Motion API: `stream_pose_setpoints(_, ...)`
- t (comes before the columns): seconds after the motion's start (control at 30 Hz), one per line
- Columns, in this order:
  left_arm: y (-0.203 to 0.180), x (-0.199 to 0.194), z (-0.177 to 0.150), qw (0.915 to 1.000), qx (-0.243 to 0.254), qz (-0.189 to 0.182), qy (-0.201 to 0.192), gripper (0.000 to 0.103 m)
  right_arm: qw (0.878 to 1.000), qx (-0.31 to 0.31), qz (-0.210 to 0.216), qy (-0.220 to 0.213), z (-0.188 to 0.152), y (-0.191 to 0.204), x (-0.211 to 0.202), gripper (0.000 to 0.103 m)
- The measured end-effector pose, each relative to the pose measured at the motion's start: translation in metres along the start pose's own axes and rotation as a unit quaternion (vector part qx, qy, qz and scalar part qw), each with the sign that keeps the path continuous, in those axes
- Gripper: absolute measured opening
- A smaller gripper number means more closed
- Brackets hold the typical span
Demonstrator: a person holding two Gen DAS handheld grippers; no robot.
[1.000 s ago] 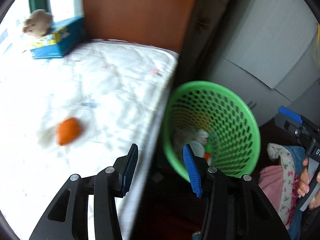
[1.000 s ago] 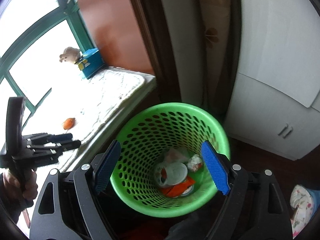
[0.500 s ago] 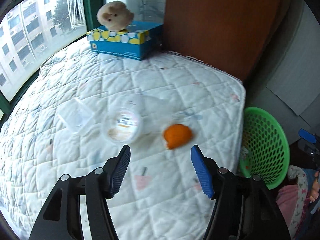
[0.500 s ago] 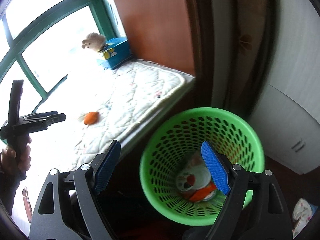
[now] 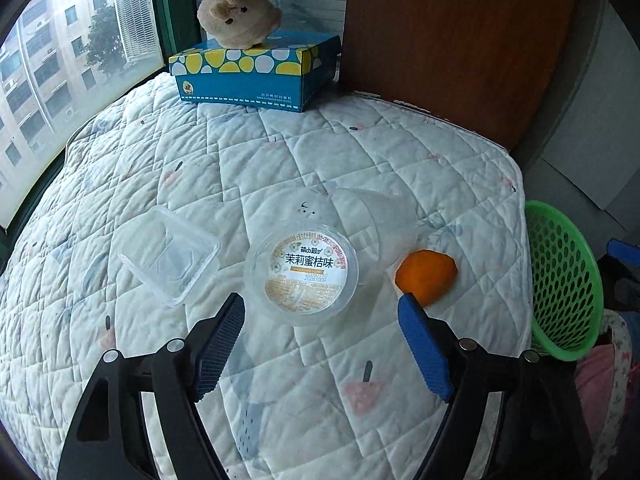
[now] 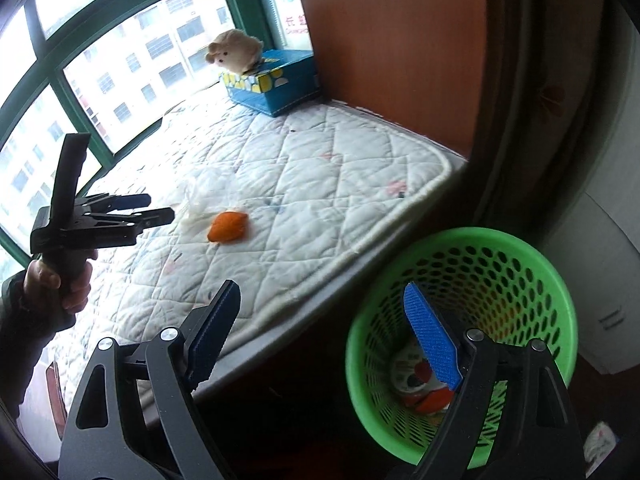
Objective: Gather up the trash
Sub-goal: 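Grasp the orange snack piece with the right tool while the left tool grasps the round jasmine-tea cup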
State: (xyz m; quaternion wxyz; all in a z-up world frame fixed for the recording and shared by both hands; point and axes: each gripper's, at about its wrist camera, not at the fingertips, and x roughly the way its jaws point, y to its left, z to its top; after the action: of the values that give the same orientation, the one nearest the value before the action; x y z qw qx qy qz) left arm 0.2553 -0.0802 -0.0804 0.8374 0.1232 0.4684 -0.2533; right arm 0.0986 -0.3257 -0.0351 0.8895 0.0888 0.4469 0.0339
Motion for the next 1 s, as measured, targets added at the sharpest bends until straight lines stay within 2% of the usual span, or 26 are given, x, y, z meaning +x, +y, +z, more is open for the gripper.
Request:
stream_pose_setpoints(0.57, 0.012, 0.025, 0.011, 0.9981, 0.055, -0.026, 0.01, 0.078, 0.999, -0.024, 0.021, 0.027, 0.016, 0.035, 0.041, 0.084)
stream_pose_setpoints(0.73, 0.016, 0.029, 0.011, 0.9979, 0.053, -0.036, 0.011, 0.067, 0.999, -0.037, 0.024, 0.031, 0.019, 0.044, 0.049, 0.084)
stream_pose_setpoints(1.0, 0.021, 0.014, 0.004, 0.998, 0.05, -0.037, -0.009, 0.066, 0.997, -0.056, 0.031, 0.033, 0.024, 0.06, 0.061, 0.084)
